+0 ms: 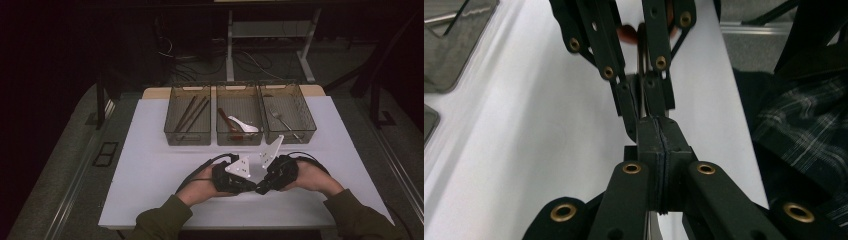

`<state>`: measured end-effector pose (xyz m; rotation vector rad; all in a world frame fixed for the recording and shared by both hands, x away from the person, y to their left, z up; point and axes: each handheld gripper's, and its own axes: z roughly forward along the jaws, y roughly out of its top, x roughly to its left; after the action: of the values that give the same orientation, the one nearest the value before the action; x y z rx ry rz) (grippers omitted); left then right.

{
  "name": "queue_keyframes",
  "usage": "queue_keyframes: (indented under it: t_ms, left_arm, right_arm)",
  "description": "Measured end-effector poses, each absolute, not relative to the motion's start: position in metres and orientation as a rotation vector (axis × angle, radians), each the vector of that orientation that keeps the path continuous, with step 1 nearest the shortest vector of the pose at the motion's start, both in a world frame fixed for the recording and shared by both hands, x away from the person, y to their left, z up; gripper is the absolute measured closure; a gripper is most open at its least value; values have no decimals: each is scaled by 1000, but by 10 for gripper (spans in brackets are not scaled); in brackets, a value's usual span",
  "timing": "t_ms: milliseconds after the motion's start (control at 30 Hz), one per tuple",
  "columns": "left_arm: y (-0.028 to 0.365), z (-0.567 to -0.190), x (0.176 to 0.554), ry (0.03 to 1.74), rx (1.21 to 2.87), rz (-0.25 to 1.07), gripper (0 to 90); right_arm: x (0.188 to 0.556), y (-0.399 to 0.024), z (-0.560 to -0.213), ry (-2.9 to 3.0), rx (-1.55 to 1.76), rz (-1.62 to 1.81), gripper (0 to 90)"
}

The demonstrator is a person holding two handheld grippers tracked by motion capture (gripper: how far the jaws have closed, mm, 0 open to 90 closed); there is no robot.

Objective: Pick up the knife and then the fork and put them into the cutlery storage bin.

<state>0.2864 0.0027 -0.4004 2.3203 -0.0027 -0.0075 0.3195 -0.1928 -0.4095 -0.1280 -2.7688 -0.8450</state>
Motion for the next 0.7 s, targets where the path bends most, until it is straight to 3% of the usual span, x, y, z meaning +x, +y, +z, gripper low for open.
queue_keyframes:
  t_ms: [700]
  left_arm:
    - [48,-394,294,228,2159,30,603]
  right_arm:
    - [334,-224,-399,-2871,-311,-935,828]
